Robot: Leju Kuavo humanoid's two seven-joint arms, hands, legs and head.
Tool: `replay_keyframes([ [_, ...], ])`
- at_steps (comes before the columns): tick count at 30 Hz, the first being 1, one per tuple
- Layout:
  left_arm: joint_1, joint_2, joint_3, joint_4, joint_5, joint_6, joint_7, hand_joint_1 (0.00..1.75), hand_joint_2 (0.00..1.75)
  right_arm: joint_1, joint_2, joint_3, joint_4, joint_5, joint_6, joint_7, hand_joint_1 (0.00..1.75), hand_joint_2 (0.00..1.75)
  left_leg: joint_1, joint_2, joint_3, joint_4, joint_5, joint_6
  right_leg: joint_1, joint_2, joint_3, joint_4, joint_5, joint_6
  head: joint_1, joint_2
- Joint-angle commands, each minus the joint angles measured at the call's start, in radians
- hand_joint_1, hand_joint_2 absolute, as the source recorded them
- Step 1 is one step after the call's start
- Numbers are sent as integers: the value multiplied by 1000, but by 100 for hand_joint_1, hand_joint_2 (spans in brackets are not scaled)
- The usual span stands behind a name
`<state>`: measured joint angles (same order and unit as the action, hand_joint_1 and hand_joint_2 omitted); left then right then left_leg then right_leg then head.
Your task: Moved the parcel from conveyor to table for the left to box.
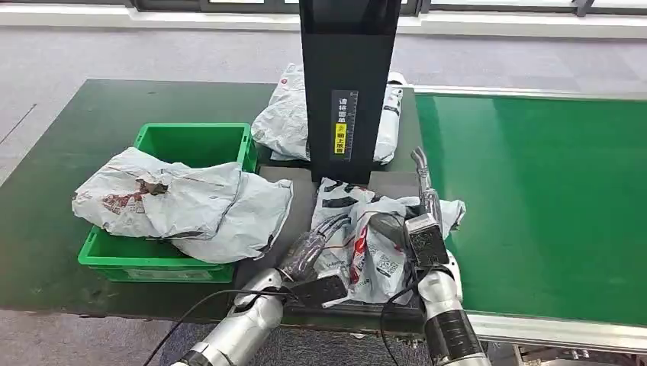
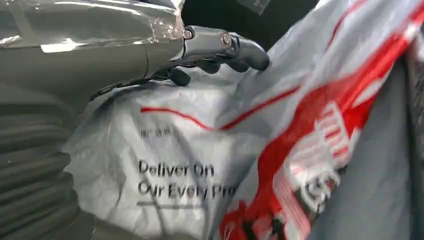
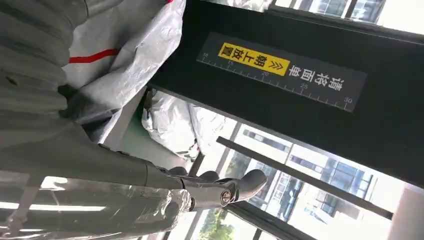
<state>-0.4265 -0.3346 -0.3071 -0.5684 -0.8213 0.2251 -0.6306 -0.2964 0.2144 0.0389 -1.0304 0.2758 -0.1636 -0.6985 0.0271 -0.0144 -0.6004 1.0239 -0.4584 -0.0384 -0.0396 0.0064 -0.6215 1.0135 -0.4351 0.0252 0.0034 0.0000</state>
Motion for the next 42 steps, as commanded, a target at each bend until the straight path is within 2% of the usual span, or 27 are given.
replay_keyframes([
  [1,-40,3,7,94,-69,-23,1,175,175,-58,-4,-58,71,4,7,0,0,175,0,2,4,-2,0,3,1,0,4,-3,0,-4,0,0],
  [3,-38,-1,21,91,-81,-14,-7,175,175,-56,-3,-59,65,4,7,0,0,175,-1,1,2,-1,0,2,0,0,2,-1,0,-2,0,0],
  [5,-36,-11,51,68,-76,59,-23,175,175,-46,-4,-59,43,1,3,0,0,175,-1,1,3,-2,0,2,0,0,2,-1,0,-3,0,0],
  [6,-29,-15,98,5,-30,276,-22,175,175,-19,-3,-57,-4,10,-21,0,0,175,0,2,4,-2,0,3,1,-1,4,-2,0,-4,0,0],
  [8,-36,-11,113,-64,-141,465,66,175,175,8,2,-70,-50,11,-11,0,0,175,0,0,0,0,0,1,1,-1,1,0,0,-2,0,0],
  [9,-8,-15,154,-171,-185,473,73,175,175,10,5,-78,-60,16,-3,0,0,175,0,0,1,-1,0,2,1,-2,2,-1,0,-3,0,0],
  [14,37,-15,199,-442,-373,473,174,175,175,-8,10,-97,-42,19,12,0,0,175,0,1,0,0,0,2,1,0,0,0,0,-3,0,0],
  [17,49,-15,200,-514,-433,473,206,175,175,-5,12,-100,-44,19,10,0,0,175,0,2,0,0,0,2,1,1,0,0,0,-2,0,0],
  [23,79,-15,167,-771,-725,473,381,175,175,12,23,-109,-61,25,15,0,0,175,0,3,3,-1,-1,3,1,0,3,-2,0,-4,0,0],
  [24,73,20,140,-824,-749,473,423,175,175,9,24,-109,-57,26,13,0,0,175,0,2,1,0,-1,2,1,1,1,0,0,-3,0,0],
  [25,73,20,140,-824,-749,473,423,175,175,9,24,-109,-57,26,13,0,0,175,0,3,2,-1,-1,3,1,1,2,-1,0,-3,0,0],
  [26,63,50,117,-840,-749,473,455,175,175,6,25,-110,-53,26,12,0,0,175,0,3,1,0,-1,2,1,1,1,0,0,-3,0,0],
  [31,63,50,117,-840,-749,473,455,175,175,6,25,-110,-53,26,12,0,0,175,0,2,4,-2,0,3,1,0,3,-2,0,-4,0,0],
  [35,-4,202,11,-891,-749,473,630,175,175,0,26,-113,-46,26,2,0,0,175,0,3,1,-1,0,1,1,1,0,0,0,-3,0,0],
  [37,-36,241,-22,-884,-749,473,707,175,175,3,25,-115,-53,24,-2,0,0,175,0,1,1,-1,0,1,1,0,0,0,0,-3,0,0],
  [42,-36,241,-22,-884,-749,473,707,175,175,3,25,-115,-53,24,-2,0,0,175,0,1,2,-1,0,1,1,-1,1,0,0,-3,0,0],
])
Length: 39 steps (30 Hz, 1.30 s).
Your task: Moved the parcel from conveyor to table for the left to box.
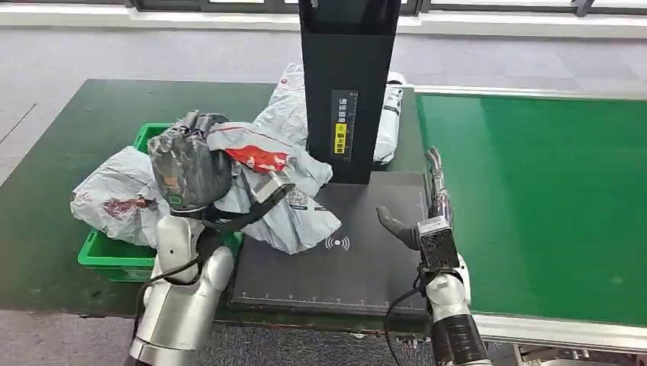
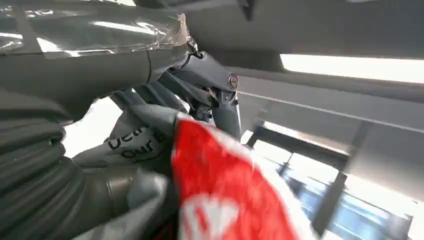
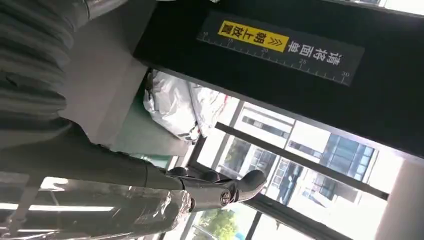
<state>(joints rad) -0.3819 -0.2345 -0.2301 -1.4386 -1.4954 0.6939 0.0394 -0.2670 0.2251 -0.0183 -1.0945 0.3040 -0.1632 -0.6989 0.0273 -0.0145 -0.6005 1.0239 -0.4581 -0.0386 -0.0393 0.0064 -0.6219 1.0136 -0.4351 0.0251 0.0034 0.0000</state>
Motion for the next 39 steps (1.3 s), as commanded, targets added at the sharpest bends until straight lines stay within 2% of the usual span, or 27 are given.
replay_keyframes([
  [1,-81,141,-99,-14,-75,4,37,175,175,-27,15,-58,11,-4,-2,1,0,175,0,0,1,0,0,2,1,-1,1,0,0,-2,0,0],
  [4,-81,141,-99,-14,-75,4,37,175,175,-27,15,-58,11,-4,-2,1,0,175,0,2,3,-1,0,3,1,0,3,-1,0,-3,0,0],
  [7,-101,179,-94,-28,-75,4,130,175,175,-18,13,-64,4,-7,-5,1,0,175,0,1,3,-2,0,3,1,-1,3,-1,0,-4,0,0],
  [9,-86,133,-18,-52,-75,4,92,175,175,-10,12,-69,-4,-10,-8,1,0,175,0,1,2,-1,0,2,1,-1,2,0,0,-3,0,0],
  [11,-75,49,115,-45,-74,4,-12,175,175,-5,12,-75,-7,-12,-8,1,0,175,0,1,2,-1,0,2,1,0,2,0,0,-3,0,0],
  [12,-120,102,90,25,-47,4,72,175,175,1,13,-77,-15,-11,-7,1,0,175,1,2,3,-1,0,3,2,0,3,-2,0,-4,0,0],
  [13,-105,52,218,47,-24,4,-43,175,175,8,13,-77,-25,-11,-8,1,0,175,1,-3,-1,1,1,2,1,-4,1,1,-1,-3,0,0],
  [14,-113,33,277,75,-12,4,-90,175,175,12,14,-76,-31,-10,-6,1,0,175,1,-3,0,1,1,3,2,-5,2,0,-1,-4,0,0],
  [15,-131,21,342,110,7,4,-151,175,175,20,7,-60,-37,-21,-23,1,0,175,-1,2,3,-1,0,2,0,1,2,-1,0,-3,0,0],
  [17,-131,21,342,110,7,4,-151,175,175,20,7,-60,-37,-21,-23,1,0,175,-1,4,4,-2,0,2,0,2,3,-1,0,-3,0,0],
  [19,-170,-32,573,236,8,4,-304,175,175,27,13,-79,-61,-12,-4,1,0,175,0,3,2,-1,0,1,1,1,2,-1,0,-3,0,0],
  [20,-209,-37,612,302,-20,4,-266,175,175,40,20,-82,-69,-10,-2,1,0,175,0,2,3,-1,0,2,1,1,3,-1,0,-4,0,0],
  [24,-266,7,718,420,5,4,-282,175,175,52,22,-90,-75,-2,3,1,0,175,0,3,6,-3,1,2,1,1,5,-2,1,-4,1,0],
  [28,-315,38,801,512,-30,4,-228,175,175,63,25,-98,-84,3,14,1,0,175,0,5,4,-2,0,2,1,3,2,-1,0,-4,0,0],
  [39,-328,42,910,444,-28,4,-268,175,175,62,33,-116,-89,13,34,9,0,175,0,5,2,0,0,1,1,4,1,0,0,-3,0,0],
])
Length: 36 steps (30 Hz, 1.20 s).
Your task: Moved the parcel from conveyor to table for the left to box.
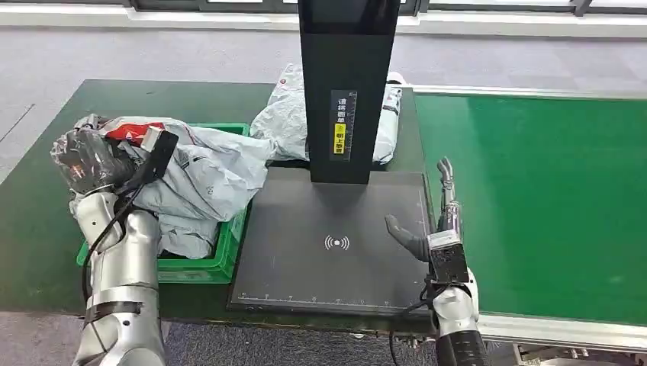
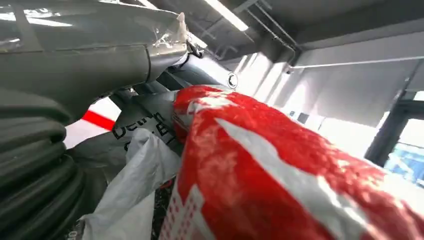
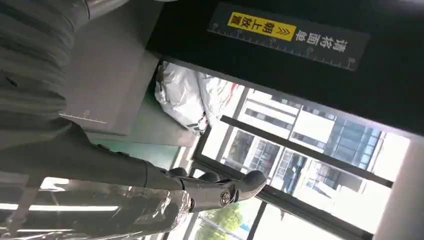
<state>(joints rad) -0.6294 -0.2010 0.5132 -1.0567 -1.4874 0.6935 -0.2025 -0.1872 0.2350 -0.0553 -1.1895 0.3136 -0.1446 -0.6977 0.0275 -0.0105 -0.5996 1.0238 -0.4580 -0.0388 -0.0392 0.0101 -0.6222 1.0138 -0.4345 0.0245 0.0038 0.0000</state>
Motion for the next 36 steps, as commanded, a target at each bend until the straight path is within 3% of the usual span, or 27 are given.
replay_keyframes([
  [1,-84,8,176,60,-39,5,-22,175,175,-16,24,-81,4,5,18,9,0,175,0,1,3,-1,0,2,1,-1,2,-1,0,-3,0,0],
  [9,-96,43,242,67,-44,5,47,175,175,-14,31,-95,-2,17,30,17,0,175,0,1,3,-1,0,2,2,-1,2,-1,0,-3,0,0],
  [13,-116,21,425,14,1,5,-71,175,175,-6,39,-105,-23,29,37,24,0,175,0,2,3,-1,-1,2,1,1,2,-1,0,-3,0,0],
  [20,-135,21,459,28,-21,5,-88,175,175,-10,37,-111,-20,35,42,31,0,175,1,0,1,0,0,2,1,-1,2,0,-1,-3,0,0],
  [21,-137,20,455,35,-23,5,-88,70,175,-17,37,-113,-11,35,43,31,0,175,0,1,3,-1,0,2,2,-1,2,-1,-1,-4,0,0],
  [22,-137,20,455,35,-23,5,-88,0,175,-17,37,-113,-11,35,43,31,0,175,1,0,1,0,0,2,2,-1,1,0,0,-3,0,0],
  [28,-140,24,431,72,-27,5,-77,0,175,-18,36,-117,-3,36,44,30,0,175,0,-1,3,-2,0,3,2,-3,3,-2,0,-3,0,0],
  [34,-144,6,467,46,39,5,-170,0,175,-24,34,-119,15,38,47,29,0,175,0,0,3,-2,0,3,1,-2,4,-2,0,-3,0,0],
  [35,-145,2,475,37,51,5,-192,0,0,-26,33,-118,20,39,47,29,0,175,0,-1,2,-1,0,2,1,-2,3,-1,0,-3,0,0],
  [36,-148,-1,484,40,58,5,-205,0,0,-30,33,-117,27,40,47,28,0,175,1,0,1,0,0,2,1,-1,2,-1,0,-2,0,0],
])
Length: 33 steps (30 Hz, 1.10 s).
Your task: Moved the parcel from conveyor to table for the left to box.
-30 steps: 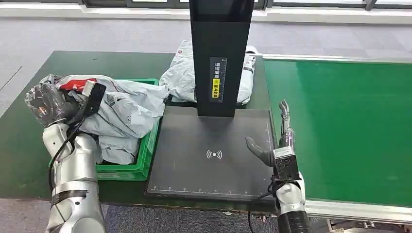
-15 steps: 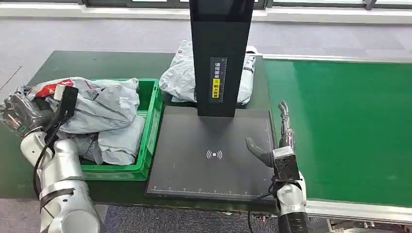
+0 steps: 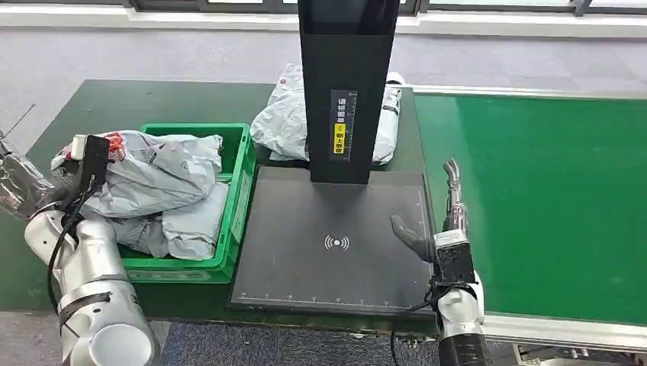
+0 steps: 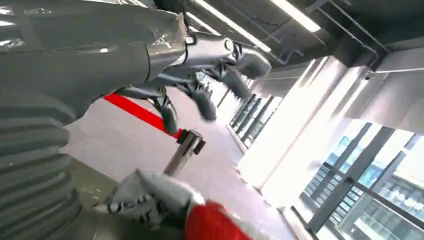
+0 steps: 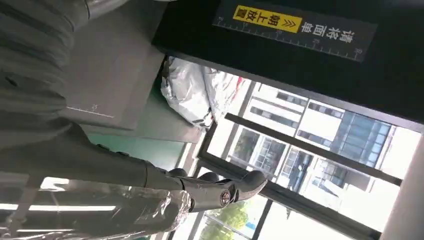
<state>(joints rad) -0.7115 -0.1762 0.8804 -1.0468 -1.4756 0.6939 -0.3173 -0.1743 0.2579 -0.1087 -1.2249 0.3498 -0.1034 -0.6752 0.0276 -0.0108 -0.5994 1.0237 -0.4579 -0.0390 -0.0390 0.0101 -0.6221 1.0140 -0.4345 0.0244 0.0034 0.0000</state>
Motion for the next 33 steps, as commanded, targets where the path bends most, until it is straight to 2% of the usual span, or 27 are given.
replay_keyframes([
  [1,-72,-33,139,20,55,4,-122,0,0,-48,9,-63,71,4,5,4,0,175,0,0,1,0,0,1,0,-1,1,0,0,-2,0,0],
  [12,-72,-33,139,20,55,4,-122,0,0,-48,9,-63,71,4,5,4,0,175,0,-1,1,0,0,2,1,-2,1,-1,0,-2,0,0],
  [16,-130,-64,255,98,224,4,-381,0,0,-56,9,-67,87,6,1,0,0,175,0,-1,3,-1,0,3,2,-3,4,-2,0,-4,0,0],
  [20,-53,-68,12,63,503,4,-381,0,0,-63,7,-72,101,4,-4,-2,0,175,0,-3,0,0,1,2,0,-4,1,-1,0,-1,0,0],
  [24,18,-105,-142,-80,620,4,-381,0,0,-64,10,-80,98,0,-8,-3,0,175,0,-1,1,-1,0,3,1,-3,3,-2,0,-3,0,0],
  [30,47,-117,-263,-108,701,4,-381,0,0,-40,12,-95,62,-3,-15,-1,0,175,1,-4,1,0,0,3,1,-5,3,-2,-1,-2,0,0],
  [33,53,-113,-277,-108,702,4,-381,0,0,-37,11,-96,62,-3,-15,-1,0,175,0,-3,1,-1,0,2,1,-4,3,-1,-1,-2,0,0],
])
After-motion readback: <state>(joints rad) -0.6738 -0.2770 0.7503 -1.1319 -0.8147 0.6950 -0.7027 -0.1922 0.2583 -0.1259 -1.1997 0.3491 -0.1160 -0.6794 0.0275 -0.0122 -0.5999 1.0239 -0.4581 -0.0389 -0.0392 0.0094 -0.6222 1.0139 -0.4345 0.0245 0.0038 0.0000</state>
